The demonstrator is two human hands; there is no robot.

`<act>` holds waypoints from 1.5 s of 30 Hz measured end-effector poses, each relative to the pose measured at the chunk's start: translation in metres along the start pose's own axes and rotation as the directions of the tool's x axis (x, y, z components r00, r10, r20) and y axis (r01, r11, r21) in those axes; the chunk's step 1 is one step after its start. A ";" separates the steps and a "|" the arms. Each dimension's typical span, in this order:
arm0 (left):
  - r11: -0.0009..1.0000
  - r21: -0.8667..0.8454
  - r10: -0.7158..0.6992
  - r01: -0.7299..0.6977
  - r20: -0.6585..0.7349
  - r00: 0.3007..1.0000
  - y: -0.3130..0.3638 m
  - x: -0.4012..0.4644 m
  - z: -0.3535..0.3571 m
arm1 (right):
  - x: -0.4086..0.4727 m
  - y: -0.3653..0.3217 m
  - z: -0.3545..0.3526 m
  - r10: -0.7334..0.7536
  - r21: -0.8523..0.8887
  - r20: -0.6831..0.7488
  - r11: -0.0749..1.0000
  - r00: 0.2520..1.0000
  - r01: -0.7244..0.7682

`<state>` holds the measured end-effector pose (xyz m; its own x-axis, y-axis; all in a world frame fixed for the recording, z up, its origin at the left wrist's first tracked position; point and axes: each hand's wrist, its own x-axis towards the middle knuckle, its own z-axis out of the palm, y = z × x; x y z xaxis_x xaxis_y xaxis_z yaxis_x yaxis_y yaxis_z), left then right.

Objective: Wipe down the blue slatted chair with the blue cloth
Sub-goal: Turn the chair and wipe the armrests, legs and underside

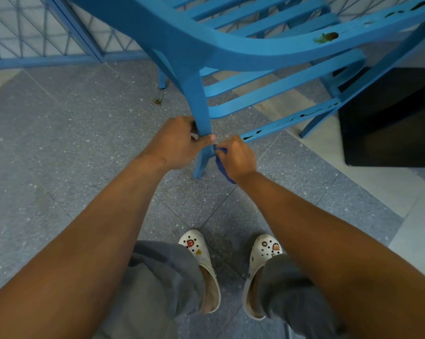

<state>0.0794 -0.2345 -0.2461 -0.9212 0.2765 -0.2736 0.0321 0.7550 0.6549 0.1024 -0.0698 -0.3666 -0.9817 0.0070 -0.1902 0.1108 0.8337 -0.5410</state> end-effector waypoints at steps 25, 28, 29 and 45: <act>0.984 0.170 -0.082 0.043 0.227 0.970 0.029 0.029 0.100 | 0.026 0.077 -0.060 0.212 0.060 -0.151 0.977 0.966 -0.205; 0.964 0.257 -0.133 0.068 0.244 0.961 0.021 0.037 0.117 | 0.020 0.067 -0.046 0.144 0.052 -0.093 0.989 0.985 -0.140; 0.959 0.271 -0.159 0.089 0.248 0.956 0.019 0.039 0.121 | 0.020 0.065 -0.045 0.122 0.034 -0.083 0.992 0.989 -0.119; 0.982 0.128 -0.150 0.136 0.107 0.983 0.008 0.055 0.127 | 0.028 0.059 -0.046 0.127 0.038 -0.123 0.992 0.984 -0.124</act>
<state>0.0787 -0.1381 -0.3455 -0.8689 0.2221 -0.4423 -0.0441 0.8553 0.5162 0.0744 0.0050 -0.3657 -0.9711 0.1809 -0.1555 0.2371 0.8048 -0.5442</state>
